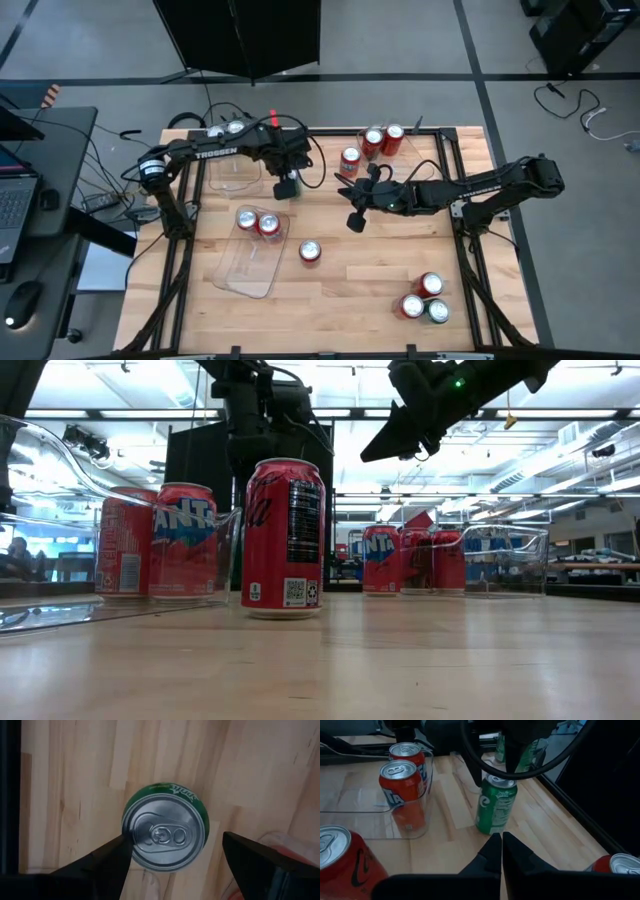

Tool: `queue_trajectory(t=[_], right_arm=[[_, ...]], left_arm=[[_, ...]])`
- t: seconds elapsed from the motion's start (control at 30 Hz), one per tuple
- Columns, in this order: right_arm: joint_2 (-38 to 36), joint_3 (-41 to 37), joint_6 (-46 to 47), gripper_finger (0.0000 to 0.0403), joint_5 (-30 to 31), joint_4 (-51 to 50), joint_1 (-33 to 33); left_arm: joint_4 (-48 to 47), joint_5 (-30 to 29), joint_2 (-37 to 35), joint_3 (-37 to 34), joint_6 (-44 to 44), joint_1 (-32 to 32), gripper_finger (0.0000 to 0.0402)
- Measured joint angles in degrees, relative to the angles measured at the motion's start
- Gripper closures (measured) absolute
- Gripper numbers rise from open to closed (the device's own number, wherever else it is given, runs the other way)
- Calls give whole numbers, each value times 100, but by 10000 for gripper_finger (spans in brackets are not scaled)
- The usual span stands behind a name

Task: Sort soda cans
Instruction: Put the top green soda can into the top left transparent bin

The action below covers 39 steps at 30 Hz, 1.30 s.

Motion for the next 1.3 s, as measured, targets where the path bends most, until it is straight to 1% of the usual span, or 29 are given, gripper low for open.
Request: queue_trajectory(t=[0.1, 0.2, 0.33, 0.5, 0.77, 0.87, 1.0, 1.2, 1.3], right_arm=[[0, 0, 0, 398, 0, 0, 0], [0, 0, 0, 400, -1, -1, 0], [0, 0, 0, 402, -2, -2, 0], [0, 0, 0, 398, -3, -21, 0], [4, 0, 2, 402, -179, -79, 2], [4, 0, 0, 401, -192, -83, 4], [4, 0, 0, 398, -192, -88, 16], [4, 0, 0, 401, -195, -87, 38], [4, 0, 0, 402, -195, -97, 58]], left_arm=[[-56, -19, 0, 28, -2, -18, 88], [-233, -159, 7, 234, -2, -50, 88], [-231, -157, 3, 433, -13, -61, 88], [-221, 86, 88, 399, -14, 20, 87], [-173, 113, 277, 385, -4, 277, 87], [-168, 189, 289, 386, 7, 319, 87], [-121, 465, 289, 386, 12, 334, 87], [-77, 538, 349, 387, 1, 352, 88], [50, 549, 354, 269, 0, 361, 88]])
